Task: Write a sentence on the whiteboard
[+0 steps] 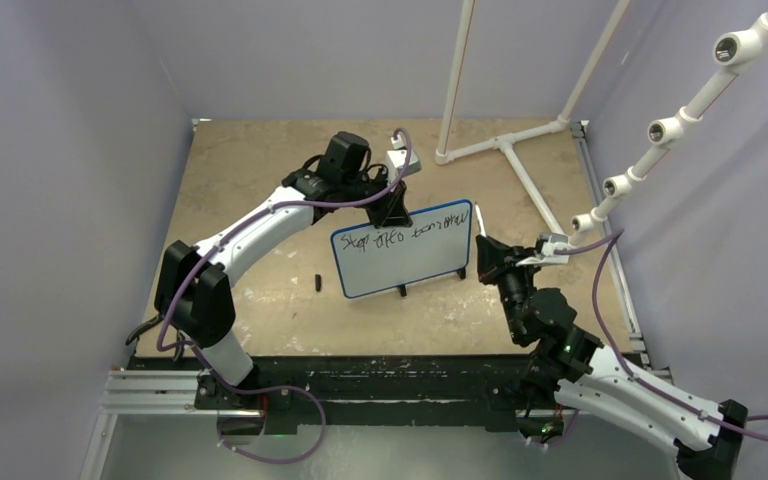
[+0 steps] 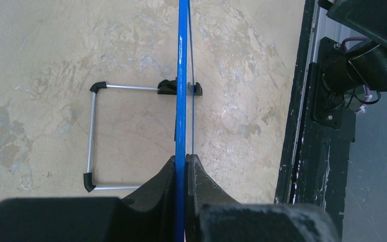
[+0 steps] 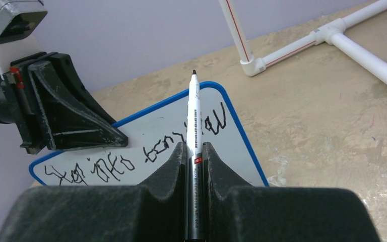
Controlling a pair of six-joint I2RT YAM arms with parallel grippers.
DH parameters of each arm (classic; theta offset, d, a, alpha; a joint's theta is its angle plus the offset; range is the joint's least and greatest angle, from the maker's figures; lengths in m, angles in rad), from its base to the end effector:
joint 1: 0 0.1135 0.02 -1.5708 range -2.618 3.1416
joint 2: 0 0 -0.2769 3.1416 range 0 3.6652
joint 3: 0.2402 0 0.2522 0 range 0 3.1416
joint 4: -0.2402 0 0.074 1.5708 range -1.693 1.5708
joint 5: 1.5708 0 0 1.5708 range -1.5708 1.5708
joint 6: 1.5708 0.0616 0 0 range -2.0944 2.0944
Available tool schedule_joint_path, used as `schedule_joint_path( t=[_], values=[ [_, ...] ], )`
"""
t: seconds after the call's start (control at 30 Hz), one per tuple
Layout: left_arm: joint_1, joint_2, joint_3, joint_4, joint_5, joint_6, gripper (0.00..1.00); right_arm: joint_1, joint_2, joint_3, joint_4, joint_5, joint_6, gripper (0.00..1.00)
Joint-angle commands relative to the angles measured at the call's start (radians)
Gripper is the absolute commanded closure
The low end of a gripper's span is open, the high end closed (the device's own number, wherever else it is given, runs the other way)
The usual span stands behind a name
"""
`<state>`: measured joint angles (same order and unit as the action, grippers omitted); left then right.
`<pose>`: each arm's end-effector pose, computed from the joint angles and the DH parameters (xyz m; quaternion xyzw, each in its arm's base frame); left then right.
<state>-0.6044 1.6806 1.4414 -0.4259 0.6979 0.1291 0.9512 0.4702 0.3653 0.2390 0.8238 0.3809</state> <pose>0.3049 -0.2587 0.3142 0.4427 0.7352 -0.3956 0.3272 0.1169 0.0860 0.2885 0.1196 0.6635 0.2191 0.7053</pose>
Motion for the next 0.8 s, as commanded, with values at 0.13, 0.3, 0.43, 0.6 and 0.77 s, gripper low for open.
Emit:
schedule_joint_path(
  t=[0.13,0.3,0.43,0.6,0.77],
  values=[
    [-0.03,-0.005,-0.032,0.087,-0.025,-0.098,1.0,-0.003,-0.043,0.024,-0.01,-0.037,-0.021,1.0],
    [-0.041,0.015,-0.025,0.114,-0.026,-0.12,1.0,-0.003,-0.054,0.026,-0.015,-0.036,-0.017,1.0],
    [-0.051,0.023,-0.027,0.164,-0.025,-0.167,1.0,-0.003,-0.072,0.017,-0.003,-0.047,-0.017,1.0],
    [-0.069,0.056,-0.008,0.199,-0.019,-0.188,1.0,-0.003,-0.087,0.011,-0.001,-0.07,-0.017,1.0],
    [-0.076,0.091,0.002,0.244,-0.011,-0.218,1.0,-0.003,-0.103,0.009,-0.011,-0.082,-0.02,1.0]
  ],
)
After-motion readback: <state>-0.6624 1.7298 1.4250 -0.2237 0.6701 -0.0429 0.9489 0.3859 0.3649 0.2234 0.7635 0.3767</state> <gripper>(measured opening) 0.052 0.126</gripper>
